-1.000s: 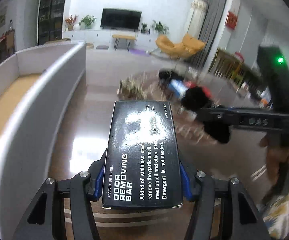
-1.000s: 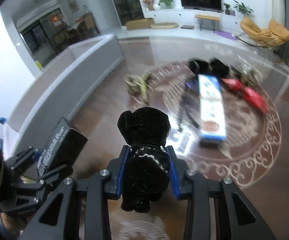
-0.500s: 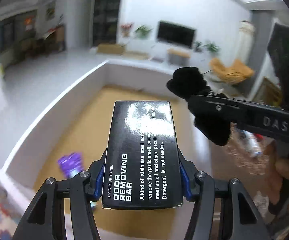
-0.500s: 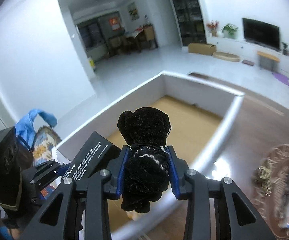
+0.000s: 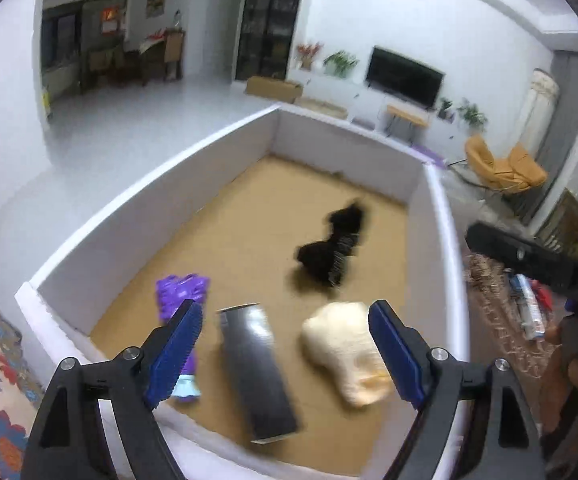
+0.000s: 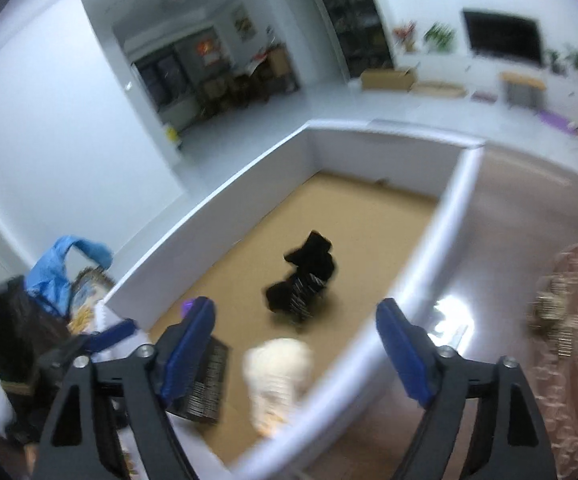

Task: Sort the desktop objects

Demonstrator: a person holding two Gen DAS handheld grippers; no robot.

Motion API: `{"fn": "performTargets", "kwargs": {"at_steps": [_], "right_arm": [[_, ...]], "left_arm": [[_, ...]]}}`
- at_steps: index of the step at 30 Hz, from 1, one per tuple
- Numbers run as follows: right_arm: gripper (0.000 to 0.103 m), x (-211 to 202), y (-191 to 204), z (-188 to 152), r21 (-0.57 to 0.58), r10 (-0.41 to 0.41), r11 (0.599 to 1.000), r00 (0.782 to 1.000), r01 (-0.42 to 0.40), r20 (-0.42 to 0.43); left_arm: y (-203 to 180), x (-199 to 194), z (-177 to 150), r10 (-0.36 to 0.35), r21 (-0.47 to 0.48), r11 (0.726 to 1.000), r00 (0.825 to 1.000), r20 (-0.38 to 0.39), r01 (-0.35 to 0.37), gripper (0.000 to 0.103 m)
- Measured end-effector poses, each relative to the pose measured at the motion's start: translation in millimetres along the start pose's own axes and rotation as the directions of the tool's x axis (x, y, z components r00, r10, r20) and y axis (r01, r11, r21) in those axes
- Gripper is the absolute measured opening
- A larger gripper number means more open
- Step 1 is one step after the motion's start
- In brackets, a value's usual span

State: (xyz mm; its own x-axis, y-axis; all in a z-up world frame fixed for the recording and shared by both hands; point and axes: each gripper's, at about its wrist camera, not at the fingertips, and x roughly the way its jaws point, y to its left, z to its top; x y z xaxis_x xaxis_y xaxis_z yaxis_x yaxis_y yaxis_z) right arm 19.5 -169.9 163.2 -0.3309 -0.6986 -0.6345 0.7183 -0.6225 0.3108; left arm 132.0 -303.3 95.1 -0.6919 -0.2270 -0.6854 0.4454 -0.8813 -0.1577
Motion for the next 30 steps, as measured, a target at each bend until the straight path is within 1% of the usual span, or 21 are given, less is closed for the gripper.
{"fn": "performTargets", "kwargs": {"at_steps": [1,3,4,6,7,8,9,11,12,14,16,17,18,21,23,25,26,27,28,29,30], "right_arm": [[0.092,-17.4,-15.1,-10.2,0.003,-0.039,0.999,0.998,0.038,0.04],[0.094,-43.5,-40.9,-27.1,0.014,-0.105,0.994,0.991,0.104,0.078],[0.094,-56.0,-56.9,-39.7,0.023,-0.148,0.989,0.985,0.146,0.089],[0.094,-77.1,-93.6,-69.7,0.045,-0.252,0.967,0.964,0.249,0.083],[0.094,-86.5,-112.8,-84.3,0.053,-0.308,0.951,0.949,0.305,0.072],[0.094,-96.8,-135.0,-101.8,0.062,-0.37,0.928,0.928,0.367,0.053],[0.094,-104.0,-152.7,-115.4,0.071,-0.417,0.907,0.908,0.415,0.028],[0.094,-121.7,-192.3,-145.6,0.099,-0.503,0.858,0.863,0.504,-0.035],[0.094,-127.7,-203.8,-152.8,0.111,-0.522,0.845,0.852,0.524,-0.05],[0.094,-144.8,-233.8,-173.3,0.144,-0.569,0.805,0.818,0.575,-0.086],[0.094,-154.2,-251.6,-178.4,0.169,-0.589,0.783,0.801,0.598,-0.106],[0.094,-159.1,-261.6,-183.3,0.188,-0.596,0.772,0.795,0.607,-0.115],[0.094,-161.3,-267.2,-189.4,0.205,-0.598,0.766,0.792,0.609,-0.121],[0.094,-166.9,-281.8,-198.0,0.26,-0.589,0.755,0.797,0.601,-0.133],[0.094,-170.7,-290.1,-200.8,0.289,-0.58,0.752,0.803,0.593,-0.14],[0.098,-170.9,-289.5,-199.3,0.297,-0.579,0.749,0.803,0.593,-0.143],[0.103,-167.4,-291.0,-198.1,0.287,-0.582,0.746,0.798,0.601,-0.158],[0.103,-163.7,-291.1,-196.6,0.27,-0.592,0.74,0.787,0.616,-0.173],[0.103,-159.1,-289.7,-194.9,0.246,-0.609,0.73,0.77,0.637,-0.19],[0.103,-157.1,-290.0,-193.8,0.235,-0.615,0.728,0.765,0.644,-0.191],[0.103,-157.0,-292.4,-193.8,0.241,-0.61,0.73,0.769,0.639,-0.19]], "left_arm": [[-9.1,-6.7,-3.7,-0.016,0.012,1.0,1.0,0.012,0.016,0.085],[-36.7,-20.6,-7.8,-0.072,0.054,0.996,0.997,0.039,0.07,0.085],[-52.4,-27.1,-9.6,-0.106,0.081,0.992,0.993,0.05,0.102,0.085],[-88.8,-41.2,-14.6,-0.184,0.147,0.974,0.981,0.064,0.173,0.086],[-104.9,-45.7,-17.2,-0.218,0.177,0.963,0.974,0.065,0.203,0.09],[-122.9,-50.4,-22.3,-0.253,0.208,0.949,0.965,0.061,0.236,0.098],[-146.3,-53.8,-29.8,-0.298,0.245,0.929,0.954,0.046,0.278,0.102],[-173.6,-54.1,-40.6,-0.35,0.28,0.901,0.937,0.017,0.331,0.103],[-194.3,-45.3,-50.2,-0.365,0.298,0.885,0.93,-0.028,0.357,0.103],[-221.8,-31.8,-62.2,-0.362,0.312,0.874,0.928,-0.093,0.372,0.103],[-245.4,-5.2,-80.0,-0.349,0.322,0.867,0.924,-0.156,0.381,0.103],[-257.3,9.0,-89.1,-0.327,0.33,0.868,0.927,-0.184,0.371,0.103],[-268.3,22.2,-97.2,-0.295,0.341,0.872,0.933,-0.206,0.351,0.103],[-288.8,51.1,-108.6,-0.237,0.371,0.876,0.945,-0.224,0.307,0.103],[-301.8,70.9,-108.8,-0.208,0.387,0.877,0.951,-0.227,0.284,0.103],[-311.7,86.5,-105.8,-0.187,0.401,0.876,0.955,-0.231,0.269,0.103],[-312.4,92.6,-104.4,-0.18,0.406,0.875,0.956,-0.232,0.263,0.103],[-316.9,97.8,-103.7,-0.17,0.414,0.874,0.958,-0.23,0.254,0.103],[-320.6,102.6,-103.1,-0.16,0.418,0.875,0.96,-0.23,0.246,0.103],[-321.1,105.2,-102.8,-0.157,0.418,0.875,0.96,-0.232,0.244,0.103],[-324.1,111.0,-102.6,-0.155,0.415,0.876,0.959,-0.237,0.244,0.103]]}}
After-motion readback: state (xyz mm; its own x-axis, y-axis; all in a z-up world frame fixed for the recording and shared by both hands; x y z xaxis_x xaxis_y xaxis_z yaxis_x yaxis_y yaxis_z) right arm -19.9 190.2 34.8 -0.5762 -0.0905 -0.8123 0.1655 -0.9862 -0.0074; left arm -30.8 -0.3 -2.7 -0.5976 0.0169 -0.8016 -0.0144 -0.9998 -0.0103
